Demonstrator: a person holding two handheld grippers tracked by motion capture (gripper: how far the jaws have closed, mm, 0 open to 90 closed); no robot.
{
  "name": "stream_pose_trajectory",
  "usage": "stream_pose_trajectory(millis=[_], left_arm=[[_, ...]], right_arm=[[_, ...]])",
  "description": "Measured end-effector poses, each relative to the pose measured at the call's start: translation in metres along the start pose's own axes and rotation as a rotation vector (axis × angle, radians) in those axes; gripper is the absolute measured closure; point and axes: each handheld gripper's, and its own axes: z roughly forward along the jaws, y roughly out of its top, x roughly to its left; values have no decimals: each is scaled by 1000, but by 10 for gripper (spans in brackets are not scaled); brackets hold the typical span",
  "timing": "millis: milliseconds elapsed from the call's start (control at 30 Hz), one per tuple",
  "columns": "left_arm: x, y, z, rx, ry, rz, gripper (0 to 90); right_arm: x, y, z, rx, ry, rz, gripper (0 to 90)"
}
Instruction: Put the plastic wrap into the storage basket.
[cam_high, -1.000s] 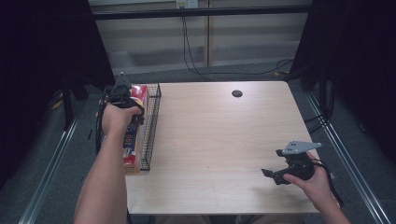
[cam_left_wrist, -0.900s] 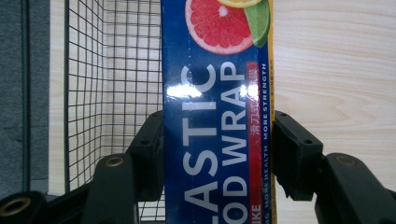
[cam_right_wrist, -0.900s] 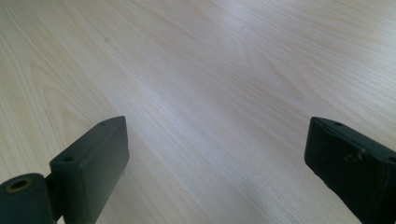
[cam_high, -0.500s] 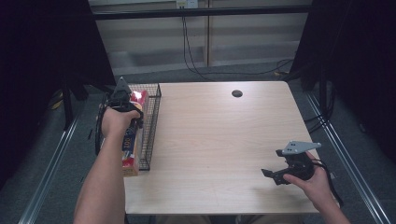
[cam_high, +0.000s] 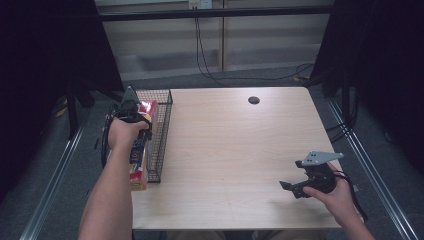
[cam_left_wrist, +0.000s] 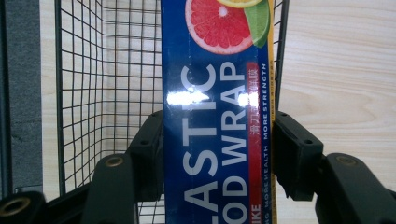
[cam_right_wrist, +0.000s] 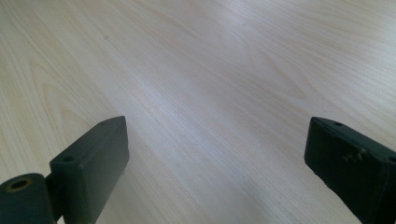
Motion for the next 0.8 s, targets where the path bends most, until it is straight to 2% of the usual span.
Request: stream_pose_trajectory(millis=[100,133,233,300,433,500,533,800], left_arm=[[2,0,2,11,9,13,440],[2,0,3,8,5,-1,440],[5,1,5,6,2,3,440],[5,0,7,6,4,-10,440],[6,0,11,5,-3,-10,439],[5,1,12,5,8,-10,439],[6,1,12,16,10,5,438],[7,2,16,16,7,-6,436]], right_arm=[[0,0,0,-1,-1,-3,65],[0,0,0,-2,-1,-3,65],[0,0,0,0,2,-1,65],[0,0,0,-1,3,-3,65],[0,0,0,-1,-1,-4,65],[0,0,0,0,1,-2,65],[0,0,0,-1,3,-4,65],[0,0,0,-1,2,-4,65]])
